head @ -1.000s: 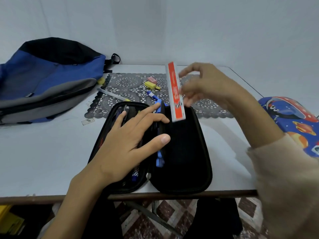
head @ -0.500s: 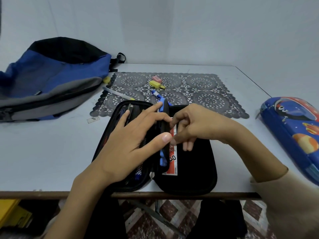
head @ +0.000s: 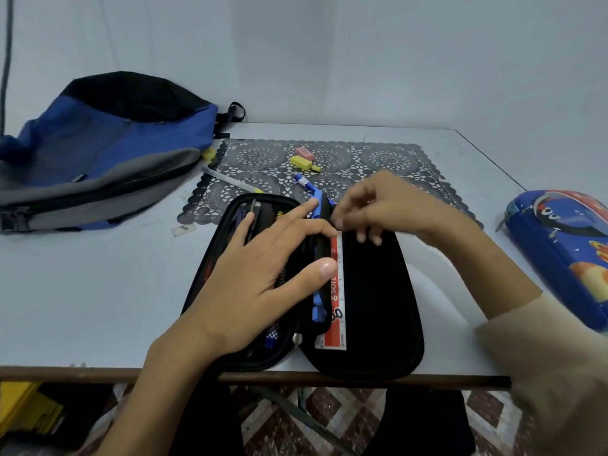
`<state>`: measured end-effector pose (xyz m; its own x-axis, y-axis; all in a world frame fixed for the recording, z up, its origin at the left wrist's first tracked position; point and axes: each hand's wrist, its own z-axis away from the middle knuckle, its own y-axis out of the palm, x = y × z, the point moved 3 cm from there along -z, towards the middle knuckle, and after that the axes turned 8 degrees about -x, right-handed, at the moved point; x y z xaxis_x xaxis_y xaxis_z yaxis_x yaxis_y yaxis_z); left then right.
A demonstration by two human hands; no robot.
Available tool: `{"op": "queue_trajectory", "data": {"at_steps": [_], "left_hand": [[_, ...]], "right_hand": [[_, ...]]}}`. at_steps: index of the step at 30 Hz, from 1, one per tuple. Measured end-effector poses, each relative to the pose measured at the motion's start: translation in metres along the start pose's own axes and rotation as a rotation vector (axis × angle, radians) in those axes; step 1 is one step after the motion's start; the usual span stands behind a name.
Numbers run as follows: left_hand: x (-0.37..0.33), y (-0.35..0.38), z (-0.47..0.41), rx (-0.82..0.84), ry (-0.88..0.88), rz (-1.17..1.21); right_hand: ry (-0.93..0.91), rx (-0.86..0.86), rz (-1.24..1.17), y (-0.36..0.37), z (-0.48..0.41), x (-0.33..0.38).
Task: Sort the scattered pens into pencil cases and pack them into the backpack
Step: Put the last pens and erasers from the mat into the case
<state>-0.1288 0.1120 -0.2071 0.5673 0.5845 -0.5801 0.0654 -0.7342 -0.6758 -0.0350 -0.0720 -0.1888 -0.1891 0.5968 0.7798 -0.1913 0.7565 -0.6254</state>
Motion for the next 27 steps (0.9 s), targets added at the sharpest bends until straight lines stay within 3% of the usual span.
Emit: {"op": "queue_trajectory", "data": {"at_steps": [3,5,12,17,19,23,27], "left_hand": [[0.000,0.000,0.000,0.013,-0.010,-0.006],[-0.001,0.001,0.000,0.035,-0.005,-0.026],[0.006,0.009,0.002,0.172,0.063,-0.395],[0.009,0.008,0.001,0.126,0.029,-0.281],[0.011,0.008,0.001,0.116,0.032,-0.284],[0.012,0.015,0.001,0.115,0.111,-0.453],[0.014,0.016,0.000,0.095,0.135,-0.455]], "right_hand": [[-0.020,-0.225,0.050,-0.011,-0.031,0.001],[-0.038,-0.262,0.159,-0.008,-0.052,0.000],[0.025,-0.147,0.482,0.024,-0.105,-0.010],[0.145,-0.020,0.381,0.017,-0.116,-0.003],[0.156,-0.050,0.328,0.012,-0.122,0.009],[0.107,-0.114,0.231,0.020,-0.139,0.043],[-0.098,-0.047,0.417,0.061,-0.151,0.076]]}}
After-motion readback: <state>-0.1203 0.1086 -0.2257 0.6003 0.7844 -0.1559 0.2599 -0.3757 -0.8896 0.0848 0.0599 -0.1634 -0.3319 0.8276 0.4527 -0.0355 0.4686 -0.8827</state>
